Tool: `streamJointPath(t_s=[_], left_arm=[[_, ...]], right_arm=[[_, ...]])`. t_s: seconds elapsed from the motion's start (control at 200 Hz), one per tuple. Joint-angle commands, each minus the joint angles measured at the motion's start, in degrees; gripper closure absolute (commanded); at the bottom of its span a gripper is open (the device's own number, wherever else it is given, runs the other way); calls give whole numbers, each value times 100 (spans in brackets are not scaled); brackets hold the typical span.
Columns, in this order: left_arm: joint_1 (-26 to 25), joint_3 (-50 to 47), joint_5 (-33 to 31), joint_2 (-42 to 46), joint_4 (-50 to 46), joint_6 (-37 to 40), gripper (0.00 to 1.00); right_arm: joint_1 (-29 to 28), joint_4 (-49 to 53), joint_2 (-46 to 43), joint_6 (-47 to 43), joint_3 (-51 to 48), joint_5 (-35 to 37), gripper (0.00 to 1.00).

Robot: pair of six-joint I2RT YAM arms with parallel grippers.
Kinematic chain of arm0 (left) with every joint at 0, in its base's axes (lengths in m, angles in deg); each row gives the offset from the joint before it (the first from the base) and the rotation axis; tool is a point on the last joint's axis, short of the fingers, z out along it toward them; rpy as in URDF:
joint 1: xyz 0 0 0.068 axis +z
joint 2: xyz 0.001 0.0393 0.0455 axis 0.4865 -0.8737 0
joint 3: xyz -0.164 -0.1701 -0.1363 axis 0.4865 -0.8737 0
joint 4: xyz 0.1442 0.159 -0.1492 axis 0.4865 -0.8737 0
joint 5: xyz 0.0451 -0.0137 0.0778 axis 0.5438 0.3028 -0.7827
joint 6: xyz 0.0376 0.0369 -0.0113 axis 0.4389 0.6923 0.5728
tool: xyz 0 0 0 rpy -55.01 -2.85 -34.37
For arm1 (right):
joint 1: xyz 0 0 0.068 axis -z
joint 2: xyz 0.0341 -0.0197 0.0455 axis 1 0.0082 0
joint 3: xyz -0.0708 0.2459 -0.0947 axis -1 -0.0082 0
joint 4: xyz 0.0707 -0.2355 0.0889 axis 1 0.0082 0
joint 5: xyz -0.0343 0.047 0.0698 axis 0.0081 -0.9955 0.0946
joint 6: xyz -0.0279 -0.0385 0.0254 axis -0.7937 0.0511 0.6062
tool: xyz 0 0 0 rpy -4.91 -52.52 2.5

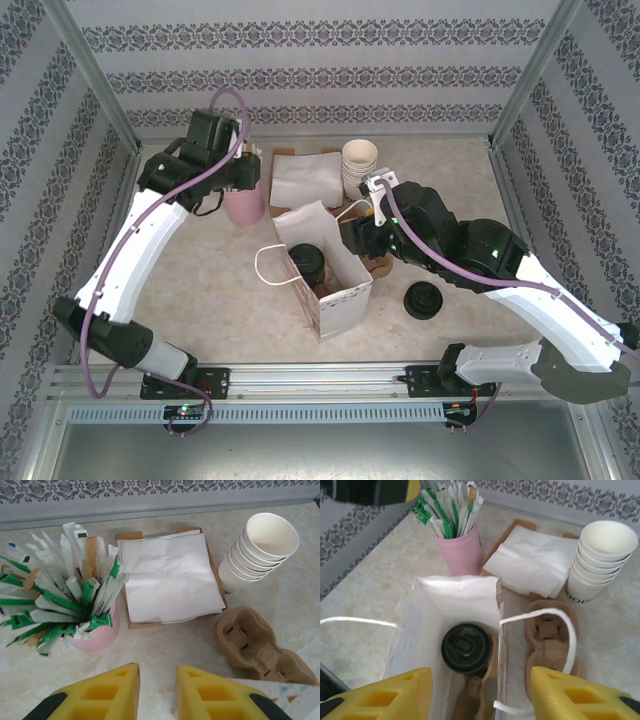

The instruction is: Pack the takeout coffee

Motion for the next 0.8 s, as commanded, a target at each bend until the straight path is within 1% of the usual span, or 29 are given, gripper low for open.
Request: streamJointPath(t_s=[0.0,0.145,0.37,0.56,0.794], left_arm=[[80,385,-241,-311,-430,226,73],[102,823,-409,-738,-613,301,72],[170,1440,-625,-1346,-929,428,71],[248,1821,-896,-1741,-1113,592,70],[297,2694,-1151,-2450,-1605,777,70]], right_arm=[[-47,289,-115,190,-158,-386,48],[-121,487,-170,291,-313,-678,52],[-170,554,-284,345,-529,-827,53],[-179,571,-301,321,-583,-756,53],[-179,411,-393,260,-697,-637,53]])
